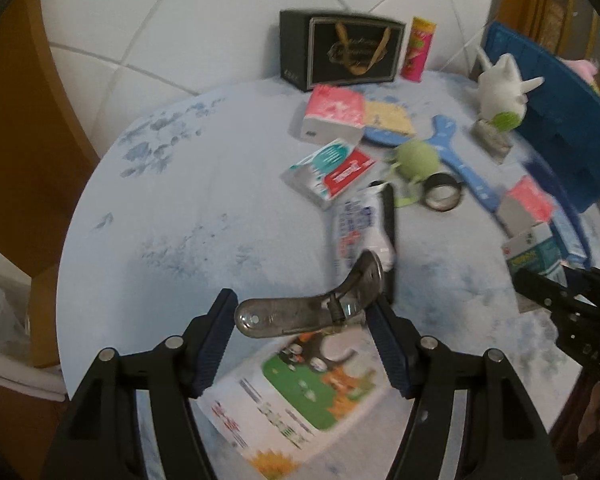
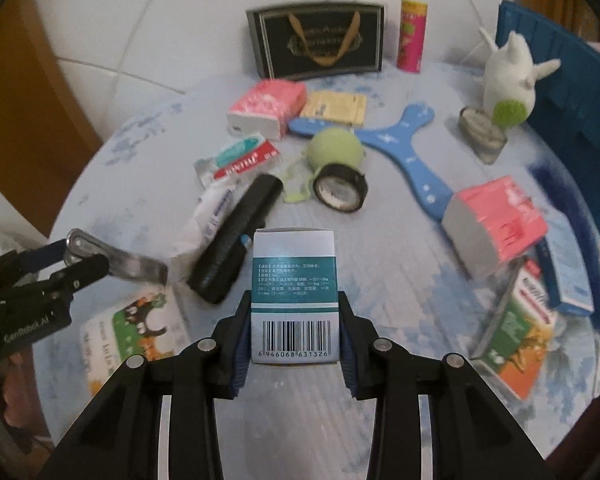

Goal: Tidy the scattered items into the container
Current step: 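Close left gripper on the silver clip while right gripper grips the medicine box, lift both, then carry clip and box over the blue crate and open both grippers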

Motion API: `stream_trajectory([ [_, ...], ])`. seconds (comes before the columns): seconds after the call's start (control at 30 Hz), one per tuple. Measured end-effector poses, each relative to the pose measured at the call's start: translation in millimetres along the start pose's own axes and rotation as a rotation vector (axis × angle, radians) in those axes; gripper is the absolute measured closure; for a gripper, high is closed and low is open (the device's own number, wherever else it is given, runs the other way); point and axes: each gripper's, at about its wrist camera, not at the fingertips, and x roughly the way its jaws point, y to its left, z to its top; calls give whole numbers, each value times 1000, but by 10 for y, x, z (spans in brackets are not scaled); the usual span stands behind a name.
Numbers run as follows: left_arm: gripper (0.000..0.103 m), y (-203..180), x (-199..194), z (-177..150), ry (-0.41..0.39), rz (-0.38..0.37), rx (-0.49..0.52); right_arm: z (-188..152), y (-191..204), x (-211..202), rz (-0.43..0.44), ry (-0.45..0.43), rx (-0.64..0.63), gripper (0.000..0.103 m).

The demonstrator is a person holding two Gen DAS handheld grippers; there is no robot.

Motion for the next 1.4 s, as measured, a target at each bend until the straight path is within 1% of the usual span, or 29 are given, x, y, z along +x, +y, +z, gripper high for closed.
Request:
stream_trajectory([
  [0.23, 38, -366, -445, -22, -62, -5, 14, -28, -131, -462, 21, -52, -18, 67],
  [0.33, 38, -595, -581, -34, -83, 1, 21, -21, -223, -620, 39, -76, -24, 67],
  [0.47, 38, -931, -760, -23, -112, 3, 23, -6, -456, -872, 62, -109, -37, 67],
  [0.63, 38, -1511, -944, 31, -151, 18, 4, 26, -990, -1157, 105, -135, -52, 67],
  [0.83, 38, -2351, -1102, 154, -192, 49, -22, 73, -1733, -1483, 119, -168, -101, 67],
  [0.97, 38, -2840, -1131, 277, -192, 46, -34, 120, -2245, -1670, 113, -183, -123, 67],
  [1.1, 38, -3280, -1118, 409, -199, 50, -11, 199, -2665, -1775, 112, -199, -111, 67],
  [1.27, 38, -3638, -1064, 621, -224, 52, 8, 385, -3109, -1843, 116, -230, -92, 67],
  [1.4, 38, -3863, -1001, 908, -255, 45, 13, 613, -3413, -1876, 121, -249, -93, 67],
])
